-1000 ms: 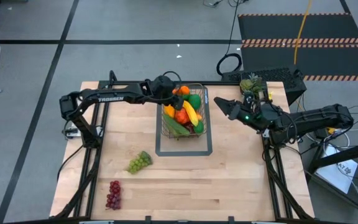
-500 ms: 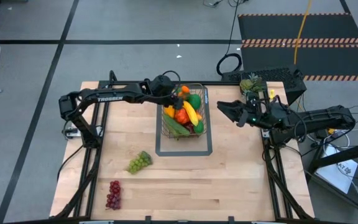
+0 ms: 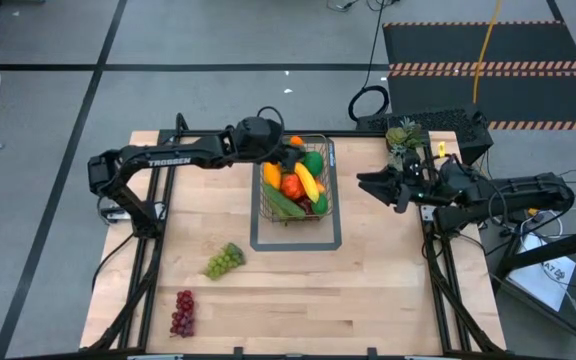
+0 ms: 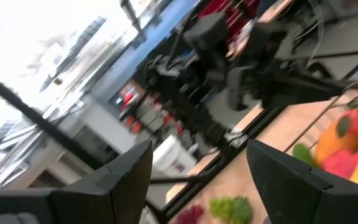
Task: Build produce basket
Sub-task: Put the orange tangerine into the gold wire basket
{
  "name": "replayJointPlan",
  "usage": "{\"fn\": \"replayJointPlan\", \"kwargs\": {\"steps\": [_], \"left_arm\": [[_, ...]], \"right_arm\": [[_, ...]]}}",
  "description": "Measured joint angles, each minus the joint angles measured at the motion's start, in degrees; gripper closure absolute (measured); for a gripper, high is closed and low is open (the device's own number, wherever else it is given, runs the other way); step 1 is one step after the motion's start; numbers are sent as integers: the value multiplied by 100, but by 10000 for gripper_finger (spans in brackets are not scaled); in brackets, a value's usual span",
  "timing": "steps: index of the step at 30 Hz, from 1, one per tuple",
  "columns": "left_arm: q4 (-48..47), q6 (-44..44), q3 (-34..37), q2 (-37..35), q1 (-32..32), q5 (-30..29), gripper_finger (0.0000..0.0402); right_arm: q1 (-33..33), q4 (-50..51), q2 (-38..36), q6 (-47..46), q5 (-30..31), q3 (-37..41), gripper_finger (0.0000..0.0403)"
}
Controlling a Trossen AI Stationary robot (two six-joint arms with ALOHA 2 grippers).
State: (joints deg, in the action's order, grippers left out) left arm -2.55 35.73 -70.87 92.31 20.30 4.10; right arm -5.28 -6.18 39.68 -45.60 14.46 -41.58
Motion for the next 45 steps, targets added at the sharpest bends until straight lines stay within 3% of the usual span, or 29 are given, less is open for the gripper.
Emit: {"fn": "replayJointPlan", "kwargs": {"steps": [5,12,16,19,23,30,39,45], "left_arm": [[-137,-255,5,17,-137,-424,244],[-513,-2167,5,20,-671,-2488,182],[-766,-2696,7,20,-816,-3332,132],[-1168,-2790,7,75,-790,-3365,104],[-1428,-2816,18,284,-578,-2858,100],[-1343,-2856,13,601,-187,-2341,172],[-1023,-3376,16,428,-77,-2147,380],[-1228,-3412,11,-38,-81,-2740,394]], "right_arm": [[0,192,-216,-70,-424,0,149],[-2,292,-405,-273,-575,0,149],[0,402,-423,-275,-559,0,149],[-2,476,-411,-275,-412,0,149],[0,483,-402,-276,-99,0,149],[5,477,-401,-275,373,0,149],[7,475,-399,-446,389,0,149],[7,477,-399,-389,521,0,149]]}}
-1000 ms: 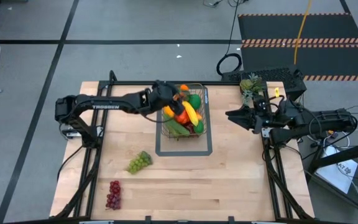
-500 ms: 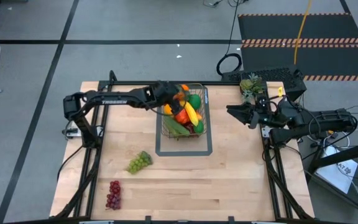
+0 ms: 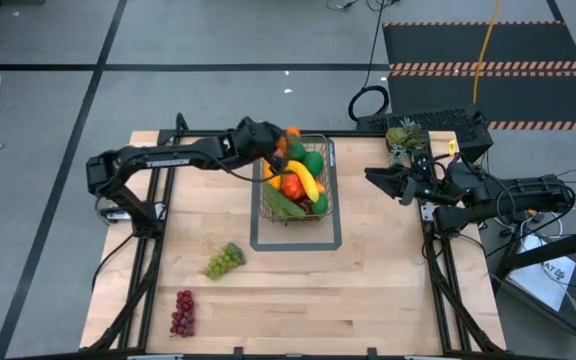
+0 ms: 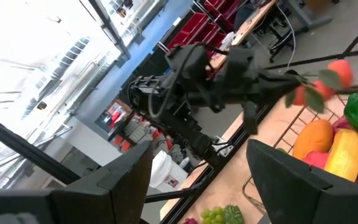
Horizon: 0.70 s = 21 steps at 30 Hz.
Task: Build produce basket
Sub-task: Put the orange tangerine into the gold wire basket
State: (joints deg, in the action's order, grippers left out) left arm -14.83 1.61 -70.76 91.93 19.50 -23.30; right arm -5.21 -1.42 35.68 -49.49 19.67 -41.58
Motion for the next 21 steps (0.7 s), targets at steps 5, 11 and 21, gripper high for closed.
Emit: {"fn": "replayJointPlan", "kwargs": {"steps": [5,11,21], "left_arm": [[-654,57,-7,-192,136,-382,395],[-999,179,-5,-18,210,-380,396],[-923,663,-13,348,154,-232,390]], "right_arm": [[0,-1,0,208,3,0,149],[0,1,2,406,-24,0,149],[-2,-2,-49,216,-523,0,149]]}}
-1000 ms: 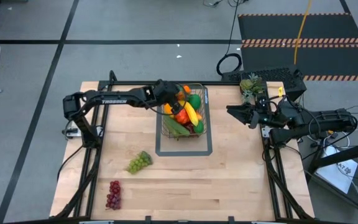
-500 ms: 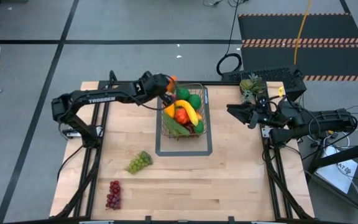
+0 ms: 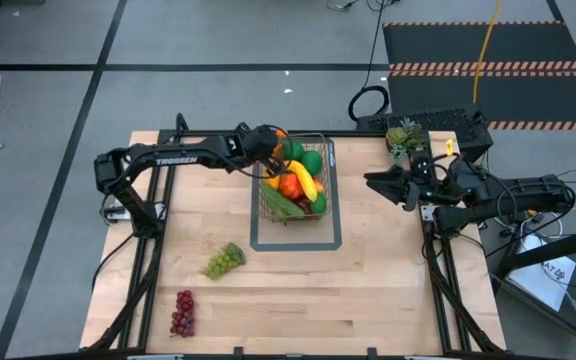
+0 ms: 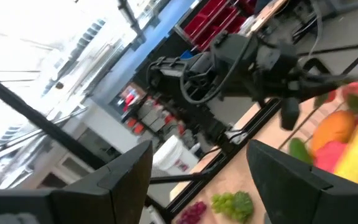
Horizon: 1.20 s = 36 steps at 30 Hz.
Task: Build produce basket
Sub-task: Put the orange tangerine into the gold wire basket, then put the purple grapes into the gold wire basket
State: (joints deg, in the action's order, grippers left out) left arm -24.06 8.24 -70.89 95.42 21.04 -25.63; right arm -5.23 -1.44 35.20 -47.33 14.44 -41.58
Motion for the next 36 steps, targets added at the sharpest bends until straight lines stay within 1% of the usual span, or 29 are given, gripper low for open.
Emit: {"fn": "replayJointPlan", "kwargs": {"steps": [3,8,11,14,17,24,27,29,31,33,36], "left_arm": [[133,-2,4,-22,-89,-68,366],[79,418,17,-56,-125,-114,303],[112,509,16,-137,-171,158,277],[22,744,14,-244,-254,328,263],[29,989,13,-418,-380,312,255],[-26,1122,14,-945,-535,-61,227],[-274,1670,9,-1258,-484,-116,221],[-621,2123,9,-1481,-441,36,222],[-1111,2522,9,-1718,-415,310,228],[-1700,2754,9,-1964,-410,784,237],[-2446,2937,9,-2315,-565,1534,254]], "right_arm": [[1,-1,-25,-154,-236,0,149],[-2,2,-41,-168,-420,0,149],[-4,1,-45,-159,-422,0,149],[-4,3,-41,-153,-422,0,149],[-4,-1,-43,-151,-424,0,149],[-4,19,-43,-143,-420,0,149],[-7,68,-43,-125,-418,0,149],[-7,121,-43,-110,-418,0,149],[-7,170,-43,-104,-419,0,149],[-7,226,-43,-111,-420,0,149],[-7,331,-43,-159,-420,0,149]]}}
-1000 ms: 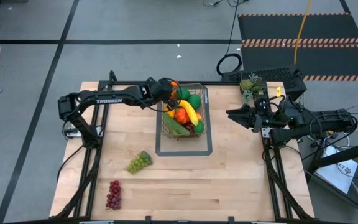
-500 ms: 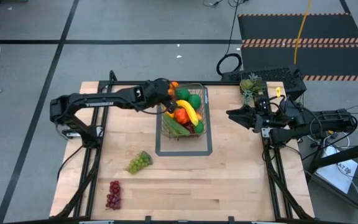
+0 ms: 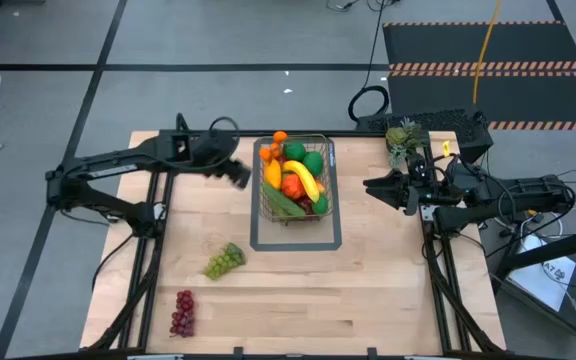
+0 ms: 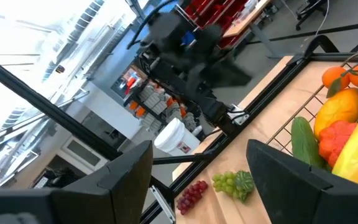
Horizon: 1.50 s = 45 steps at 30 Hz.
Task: Build produce basket
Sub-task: Put the purple grapes into the gold wire basket
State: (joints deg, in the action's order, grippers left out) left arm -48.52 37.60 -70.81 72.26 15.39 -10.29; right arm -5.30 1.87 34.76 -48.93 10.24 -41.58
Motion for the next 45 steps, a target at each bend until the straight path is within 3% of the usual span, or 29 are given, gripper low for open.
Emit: {"fn": "replayJointPlan", "kwargs": {"steps": [4,11,20,26,36,40,45], "left_arm": [[-813,22,0,-333,-514,606,274],[-1872,130,2,-326,-1909,1013,276],[-1537,1720,698,-196,-3377,685,183],[-1176,2352,1382,-200,-3816,1175,144],[-835,4355,1978,-203,-4928,2913,169],[-64,4978,2045,-203,-5329,2861,185],[-49,5724,2072,-203,-5676,2761,206]], "right_arm": [[2,53,3,11,17,0,149],[6,91,9,-266,564,0,149],[7,104,76,-881,1257,0,149],[-34,100,249,-1770,1231,0,149],[-116,-336,894,-2181,1246,0,149],[-117,-468,1120,-2203,1246,0,149],[-116,-466,1200,-2087,1216,0,149]]}}
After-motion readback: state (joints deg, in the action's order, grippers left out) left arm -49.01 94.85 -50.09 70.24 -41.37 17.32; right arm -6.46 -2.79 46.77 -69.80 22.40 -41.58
